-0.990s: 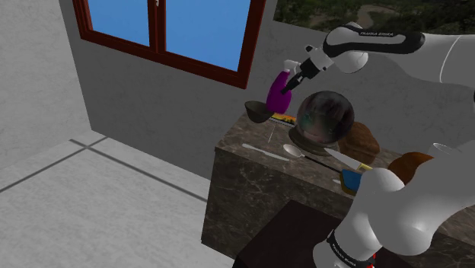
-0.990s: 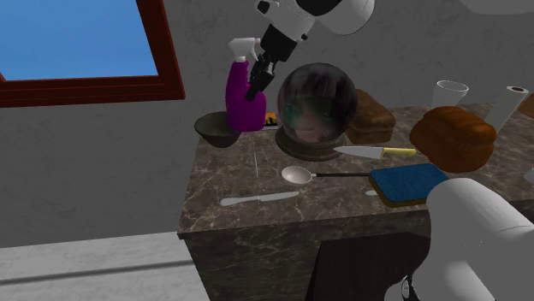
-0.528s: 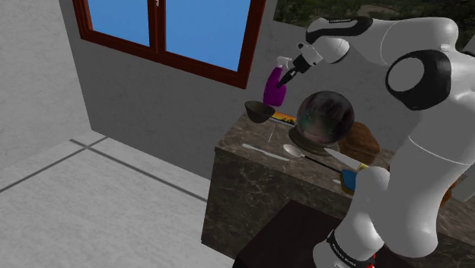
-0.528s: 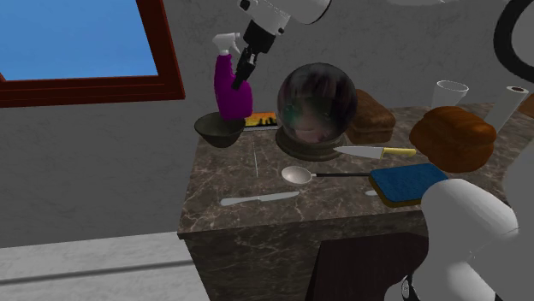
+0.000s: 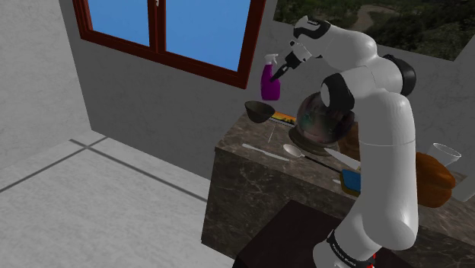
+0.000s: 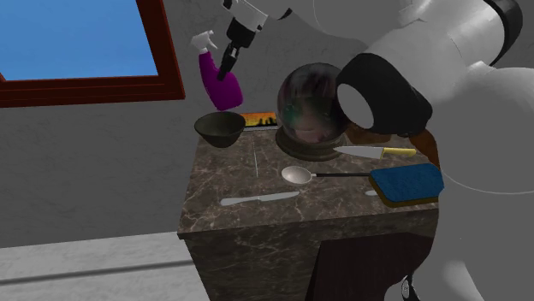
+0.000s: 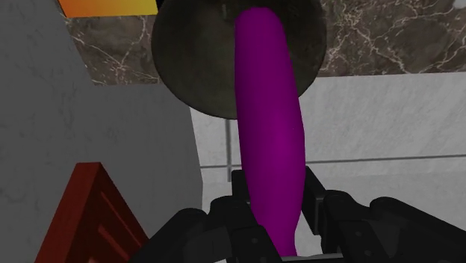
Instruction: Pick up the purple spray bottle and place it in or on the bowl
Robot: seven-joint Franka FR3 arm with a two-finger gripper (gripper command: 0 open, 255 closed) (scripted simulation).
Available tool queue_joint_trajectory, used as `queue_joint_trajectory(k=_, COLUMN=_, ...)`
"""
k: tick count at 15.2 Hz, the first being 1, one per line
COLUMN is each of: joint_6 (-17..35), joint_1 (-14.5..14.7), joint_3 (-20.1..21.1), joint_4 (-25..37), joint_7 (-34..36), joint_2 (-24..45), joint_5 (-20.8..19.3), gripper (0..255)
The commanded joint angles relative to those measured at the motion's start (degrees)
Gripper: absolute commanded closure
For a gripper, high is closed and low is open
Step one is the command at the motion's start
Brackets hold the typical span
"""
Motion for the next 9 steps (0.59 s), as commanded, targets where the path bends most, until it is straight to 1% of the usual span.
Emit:
queue_joint_trajectory(k=1, joint_6=-0.24, joint_1=-1.88, joint_3=1.12, joint_4=1.61, joint_7=-0.31, joint_2=1.92, joint_5=1.42, gripper=255)
queue_joint_trajectory(k=9, joint_6=4.37, joint_1=0.16, joint_3=1.45, joint_4=-4.47, joint_7=-3.72, joint_2=2.11, joint_5=2.37, gripper=255)
